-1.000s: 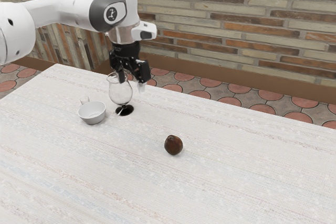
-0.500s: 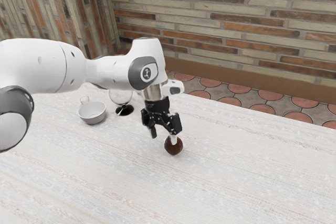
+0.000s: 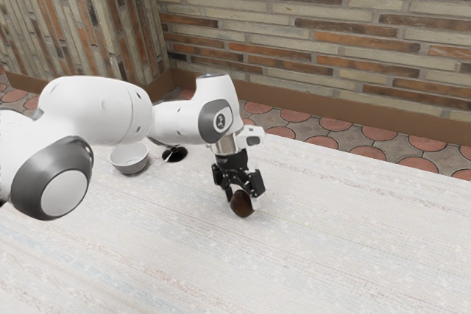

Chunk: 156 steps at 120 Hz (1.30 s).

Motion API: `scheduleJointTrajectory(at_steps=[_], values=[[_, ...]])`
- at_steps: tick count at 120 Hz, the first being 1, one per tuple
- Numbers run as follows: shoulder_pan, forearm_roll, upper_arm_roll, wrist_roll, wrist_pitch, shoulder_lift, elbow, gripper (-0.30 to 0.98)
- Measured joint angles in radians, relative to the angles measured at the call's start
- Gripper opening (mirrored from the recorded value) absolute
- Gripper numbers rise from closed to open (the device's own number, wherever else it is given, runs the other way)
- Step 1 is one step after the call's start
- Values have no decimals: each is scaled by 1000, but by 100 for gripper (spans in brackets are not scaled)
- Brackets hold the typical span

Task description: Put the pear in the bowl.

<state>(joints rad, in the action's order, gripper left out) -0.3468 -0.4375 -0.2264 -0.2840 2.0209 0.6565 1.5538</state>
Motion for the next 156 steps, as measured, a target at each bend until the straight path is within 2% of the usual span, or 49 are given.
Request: scheduleJointTrajectory(at_steps=[36, 67, 86, 128, 144, 156], values=[[10, -6, -2, -40, 59, 36, -20, 66], [12, -12, -2, -62, 80, 41, -21, 51], [13, -5, -6, -70, 67, 39, -20, 47], [14, 54, -48, -79, -72, 35, -22, 44], [14, 78, -103, -79, -149, 11, -55, 41], [14, 88, -186, -79, -191, -67, -24, 40]])
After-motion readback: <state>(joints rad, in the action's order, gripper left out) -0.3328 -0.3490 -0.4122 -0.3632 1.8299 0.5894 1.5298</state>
